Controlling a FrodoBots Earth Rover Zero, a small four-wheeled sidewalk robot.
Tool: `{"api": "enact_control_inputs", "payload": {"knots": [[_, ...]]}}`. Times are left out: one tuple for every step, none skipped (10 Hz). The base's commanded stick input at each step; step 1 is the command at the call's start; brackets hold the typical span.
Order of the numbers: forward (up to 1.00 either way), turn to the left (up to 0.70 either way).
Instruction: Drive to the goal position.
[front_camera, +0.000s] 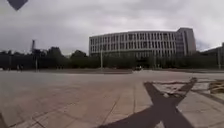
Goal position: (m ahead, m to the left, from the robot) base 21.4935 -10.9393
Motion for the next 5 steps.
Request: {"api": "enact_control_inputs", "payload": {"knots": [[0.70,-0.33],[0.70,-0.34],[0.70,-0.34],[0.70,-0.34],[0.70,-0.34]]}}
